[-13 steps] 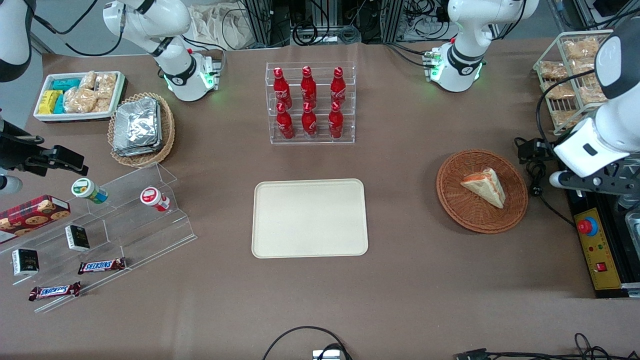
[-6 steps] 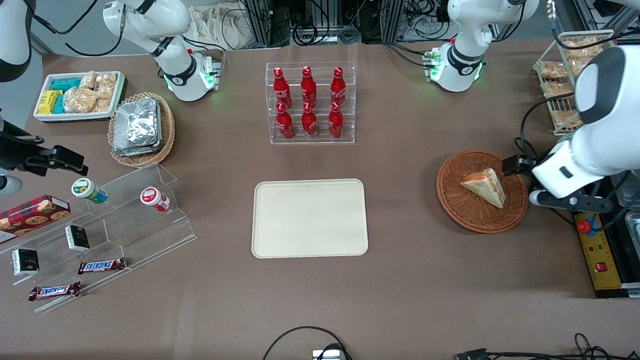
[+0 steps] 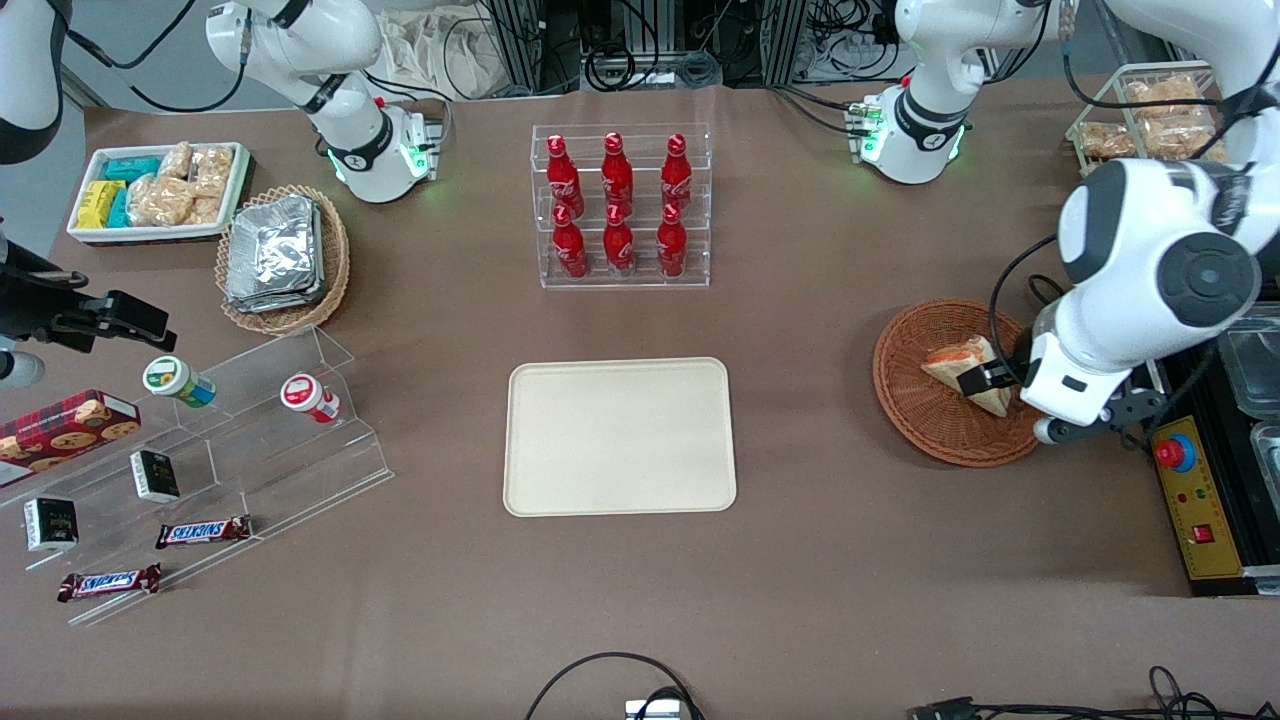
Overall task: Place sandwich from basket to tray
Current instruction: 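Lower the open left gripper over the wrapped sandwich in the wicker basket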
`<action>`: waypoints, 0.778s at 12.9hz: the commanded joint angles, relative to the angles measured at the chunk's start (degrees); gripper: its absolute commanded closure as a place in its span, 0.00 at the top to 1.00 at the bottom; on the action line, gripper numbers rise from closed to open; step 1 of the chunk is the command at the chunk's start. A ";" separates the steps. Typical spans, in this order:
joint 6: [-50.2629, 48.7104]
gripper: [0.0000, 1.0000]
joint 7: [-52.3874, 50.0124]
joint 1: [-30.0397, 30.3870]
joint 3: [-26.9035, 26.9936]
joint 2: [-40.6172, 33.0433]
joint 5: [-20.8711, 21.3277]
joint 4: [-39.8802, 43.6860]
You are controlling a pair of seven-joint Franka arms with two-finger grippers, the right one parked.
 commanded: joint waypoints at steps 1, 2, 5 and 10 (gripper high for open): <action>10.43 1.00 -11.93 2.08 0.31 -6.82 0.46 -15.32; 10.45 1.00 -14.42 2.45 0.31 -6.47 0.46 -16.04; 10.71 1.00 -20.93 2.45 0.31 -4.89 0.46 -18.15; 14.65 1.00 -22.27 5.35 0.31 -3.48 0.55 -22.54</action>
